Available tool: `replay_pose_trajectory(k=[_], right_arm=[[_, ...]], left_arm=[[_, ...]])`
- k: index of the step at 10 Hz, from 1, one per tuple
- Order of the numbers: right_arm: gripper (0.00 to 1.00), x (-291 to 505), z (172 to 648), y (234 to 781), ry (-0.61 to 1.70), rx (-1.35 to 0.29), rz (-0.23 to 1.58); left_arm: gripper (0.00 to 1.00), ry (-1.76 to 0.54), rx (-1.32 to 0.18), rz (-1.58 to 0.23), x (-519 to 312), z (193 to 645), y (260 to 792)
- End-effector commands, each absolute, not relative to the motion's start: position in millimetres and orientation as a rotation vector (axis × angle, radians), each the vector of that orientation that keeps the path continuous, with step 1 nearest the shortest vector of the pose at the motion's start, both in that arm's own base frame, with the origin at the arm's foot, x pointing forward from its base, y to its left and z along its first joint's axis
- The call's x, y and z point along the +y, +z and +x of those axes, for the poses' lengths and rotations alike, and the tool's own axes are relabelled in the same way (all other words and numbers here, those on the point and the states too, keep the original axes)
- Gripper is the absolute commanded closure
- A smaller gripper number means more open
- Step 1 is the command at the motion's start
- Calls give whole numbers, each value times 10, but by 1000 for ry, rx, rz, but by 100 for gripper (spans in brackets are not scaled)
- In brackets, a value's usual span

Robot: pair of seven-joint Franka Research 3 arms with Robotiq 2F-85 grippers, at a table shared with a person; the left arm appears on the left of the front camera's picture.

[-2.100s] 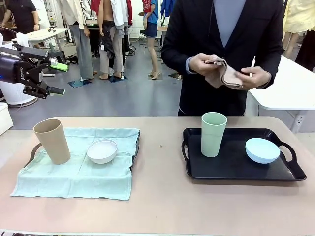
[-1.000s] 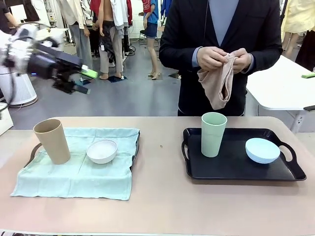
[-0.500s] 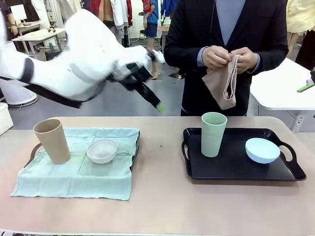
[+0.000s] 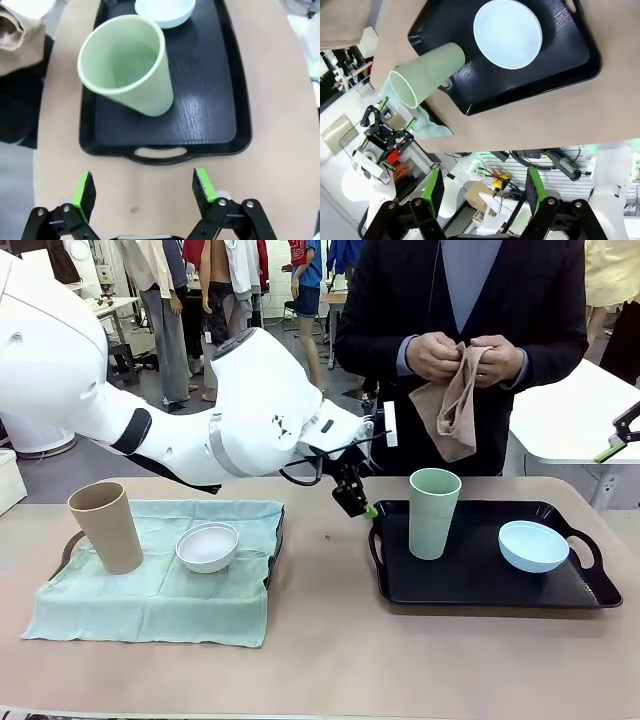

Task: Set up a tray with a mat and arrange the tableware.
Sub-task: Pick up the Picnic Bowl and Reusable plastic cup from the Handle tray in front of the human's position and hold them in the air.

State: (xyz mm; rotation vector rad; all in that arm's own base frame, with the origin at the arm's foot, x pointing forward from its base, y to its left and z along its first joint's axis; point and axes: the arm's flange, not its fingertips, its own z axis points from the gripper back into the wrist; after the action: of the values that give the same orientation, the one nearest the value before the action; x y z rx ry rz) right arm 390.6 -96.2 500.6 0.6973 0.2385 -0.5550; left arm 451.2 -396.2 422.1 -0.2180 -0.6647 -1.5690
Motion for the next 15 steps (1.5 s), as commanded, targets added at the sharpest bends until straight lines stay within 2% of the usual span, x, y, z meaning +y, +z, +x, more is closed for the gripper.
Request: replay_pose_trajectory(k=[1, 2, 3, 6, 7, 9, 10, 13, 15], right_arm=[[15, -1013, 3857, 5046, -545, 222, 717], [15, -962, 3906, 5006, -555, 238, 697], [15, -862, 4010, 5061, -496, 184, 467], [15, -542, 4527, 5148, -352, 2, 70], [15, -445, 4583, 5107, -300, -1, 28], [15, -343, 4665, 4909, -261, 81, 62], [15, -318, 4593, 5136, -254, 19, 49], [15, -293, 4640, 5024, -242, 42, 48], [15, -399, 4791, 4797, -225, 7, 87]], left_arm=[[0, -1474, -606, -254, -3819, 4623, 4301], [0, -1474, -606, -254, -3819, 4623, 4301], [0, -1523, -639, -229, -3867, 4586, 4206], [0, -1496, -822, -411, -3815, 4627, 4089], [0, -1488, -866, -485, -3823, 4690, 4079], [0, -1514, -755, -579, -3867, 4865, 3980], [0, -1475, -824, -451, -4044, 4670, 4184], [0, -1475, -824, -451, -4044, 4670, 4184], [0, -1426, -804, -525, -4047, 4857, 4087]])
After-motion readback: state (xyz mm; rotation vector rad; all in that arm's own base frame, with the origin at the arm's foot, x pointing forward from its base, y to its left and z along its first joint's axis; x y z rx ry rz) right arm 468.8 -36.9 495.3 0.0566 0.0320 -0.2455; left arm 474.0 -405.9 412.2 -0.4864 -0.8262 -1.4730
